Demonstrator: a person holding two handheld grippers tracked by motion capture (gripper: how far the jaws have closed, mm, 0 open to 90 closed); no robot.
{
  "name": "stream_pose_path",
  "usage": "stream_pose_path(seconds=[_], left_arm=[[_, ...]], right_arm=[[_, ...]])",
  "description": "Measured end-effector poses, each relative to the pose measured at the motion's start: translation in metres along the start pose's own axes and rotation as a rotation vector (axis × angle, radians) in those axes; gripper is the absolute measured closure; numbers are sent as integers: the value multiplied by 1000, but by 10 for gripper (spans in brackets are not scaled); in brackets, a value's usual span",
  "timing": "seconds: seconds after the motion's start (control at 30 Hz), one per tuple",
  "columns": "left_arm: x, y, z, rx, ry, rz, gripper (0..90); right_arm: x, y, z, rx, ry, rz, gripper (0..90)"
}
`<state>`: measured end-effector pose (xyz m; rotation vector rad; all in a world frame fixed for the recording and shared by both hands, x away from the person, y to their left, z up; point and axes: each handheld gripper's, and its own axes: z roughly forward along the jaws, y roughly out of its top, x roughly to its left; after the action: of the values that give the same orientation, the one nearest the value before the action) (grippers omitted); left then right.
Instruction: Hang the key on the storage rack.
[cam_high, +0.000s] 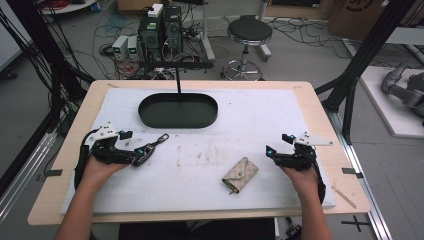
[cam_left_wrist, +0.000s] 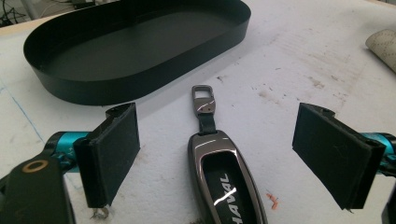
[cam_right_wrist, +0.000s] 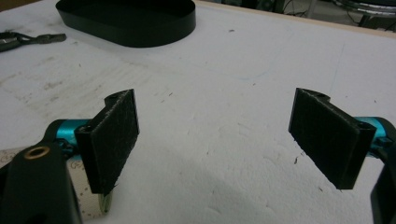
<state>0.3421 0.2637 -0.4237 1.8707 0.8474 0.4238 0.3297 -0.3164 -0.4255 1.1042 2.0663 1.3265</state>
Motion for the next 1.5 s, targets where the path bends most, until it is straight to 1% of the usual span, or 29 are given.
stream_pose_path(seconds=[0.13,0.27,0.37,0.43,0.57,0.67,0.7,0.73,0.8,0.83,0.9,0.93,0.97,1.0,1.03,1.07,1.1,1.13,1.17,1.2,1.23,1.27,1.3,1.33,1.4,1.43,1.47,1.5], left_arm=[[1,0,-1,-9,7,-6,148],[1,0,0,-3,8,-11,148],[1,0,2,-11,6,-11,148],[0,1,2,-15,2,-11,148],[0,2,7,-5,-4,-10,148],[2,6,11,-5,8,-20,148],[3,9,16,8,20,-20,148],[3,9,16,8,20,-20,148],[3,16,26,33,18,-10,148],[3,16,26,33,18,-10,148],[1,20,33,58,13,3,148],[-1,23,40,82,3,15,150],[-1,23,40,82,3,15,156],[-2,24,48,102,4,15,162],[-2,24,48,102,4,15,176],[-1,23,51,114,6,8,176],[1,20,58,156,14,2,212],[1,20,58,156,14,2,220],[3,16,63,197,28,-5,233],[3,16,63,197,28,-5,260],[4,14,67,225,37,-1,288],[4,14,67,225,37,-1,319],[3,12,71,247,45,5,357],[3,12,71,247,45,5,380],[3,10,74,266,54,17,433],[2,10,75,274,58,27,442],[1,10,75,272,65,35,442],[1,10,75,272,65,39,462]], right_arm=[[-1,-3,1,17,-1,3,164],[-2,-3,2,17,-3,-3,164],[-1,-3,2,31,0,-4,164],[-1,-3,1,26,-1,-2,164],[1,-3,1,26,-2,-3,164],[1,-3,2,30,-4,-3,164],[-1,-4,3,42,-5,5,164],[-1,-4,3,42,-5,5,164],[-2,-5,5,50,-7,17,164],[-2,-5,5,45,-7,16,164],[-1,-4,3,37,-8,14,164],[-2,-5,3,36,-7,13,164],[-2,-5,2,38,-8,17,164],[-3,-5,2,35,-9,21,164],[-3,-5,2,36,-9,26,164],[-3,-5,2,36,-9,26,164],[-3,-5,2,38,-8,28,164],[-3,-5,2,39,-8,25,164],[-3,-5,3,41,-6,24,164],[-3,-5,3,42,-7,21,164],[-3,-5,3,44,-8,20,164],[-3,-5,4,47,-7,24,164],[-3,-5,4,47,-7,23,164],[-3,-5,4,47,-7,23,164],[-3,-6,4,50,-9,23,164],[-3,-6,4,50,-8,22,164],[-3,-6,4,50,-8,22,164],[-3,-6,4,50,-9,23,164]])
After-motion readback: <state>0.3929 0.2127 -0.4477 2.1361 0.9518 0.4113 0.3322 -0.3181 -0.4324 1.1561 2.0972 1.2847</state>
